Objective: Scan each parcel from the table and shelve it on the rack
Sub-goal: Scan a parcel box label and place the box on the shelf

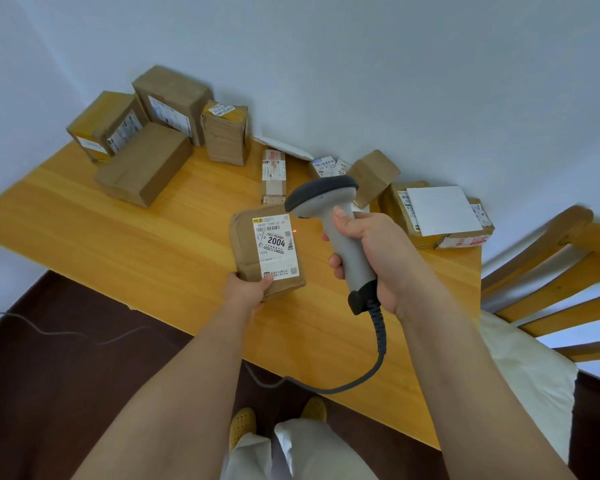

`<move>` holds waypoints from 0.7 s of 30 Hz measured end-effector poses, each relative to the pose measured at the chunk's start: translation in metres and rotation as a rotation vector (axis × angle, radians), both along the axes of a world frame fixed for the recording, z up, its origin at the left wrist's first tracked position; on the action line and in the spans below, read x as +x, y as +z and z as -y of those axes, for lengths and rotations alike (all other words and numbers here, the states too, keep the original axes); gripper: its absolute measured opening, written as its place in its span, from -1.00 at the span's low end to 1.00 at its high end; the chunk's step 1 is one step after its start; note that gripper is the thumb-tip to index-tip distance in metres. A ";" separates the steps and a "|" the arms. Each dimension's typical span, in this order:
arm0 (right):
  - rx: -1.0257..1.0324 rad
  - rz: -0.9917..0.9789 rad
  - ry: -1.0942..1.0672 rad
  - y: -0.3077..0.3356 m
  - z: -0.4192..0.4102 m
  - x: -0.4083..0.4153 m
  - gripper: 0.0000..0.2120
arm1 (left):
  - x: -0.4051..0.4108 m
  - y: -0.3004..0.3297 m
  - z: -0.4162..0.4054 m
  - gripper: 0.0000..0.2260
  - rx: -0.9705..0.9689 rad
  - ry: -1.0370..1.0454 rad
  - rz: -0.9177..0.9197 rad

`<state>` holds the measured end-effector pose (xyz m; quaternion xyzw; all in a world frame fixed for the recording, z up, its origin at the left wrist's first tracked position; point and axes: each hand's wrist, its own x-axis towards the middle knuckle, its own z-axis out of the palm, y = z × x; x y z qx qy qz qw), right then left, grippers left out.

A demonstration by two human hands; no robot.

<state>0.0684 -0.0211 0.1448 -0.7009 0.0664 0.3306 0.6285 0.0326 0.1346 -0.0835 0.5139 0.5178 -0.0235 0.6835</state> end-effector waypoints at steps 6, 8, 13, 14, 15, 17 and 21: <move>0.075 -0.027 0.070 -0.007 -0.010 -0.004 -0.77 | -0.027 0.018 -0.015 -0.32 -0.047 0.081 0.050; 0.100 -0.025 0.136 -0.015 -0.015 -0.004 -0.81 | -0.042 0.026 -0.018 -0.33 -0.061 0.146 0.061; 0.064 0.010 0.311 -0.042 -0.043 -0.016 -0.80 | -0.112 0.049 -0.026 -0.43 -0.222 0.363 0.216; 0.066 0.018 0.349 -0.047 -0.051 -0.023 -0.80 | -0.130 0.055 -0.028 -0.45 -0.242 0.411 0.253; 0.069 0.027 0.388 -0.053 -0.060 -0.034 -0.81 | -0.149 0.060 -0.031 -0.49 -0.249 0.453 0.280; 0.073 0.036 0.471 -0.060 -0.080 -0.066 -0.81 | -0.194 0.072 -0.035 -0.56 -0.230 0.528 0.310; 0.101 0.030 0.656 -0.062 -0.116 -0.158 -0.83 | -0.297 0.093 -0.043 -0.62 -0.132 0.612 0.358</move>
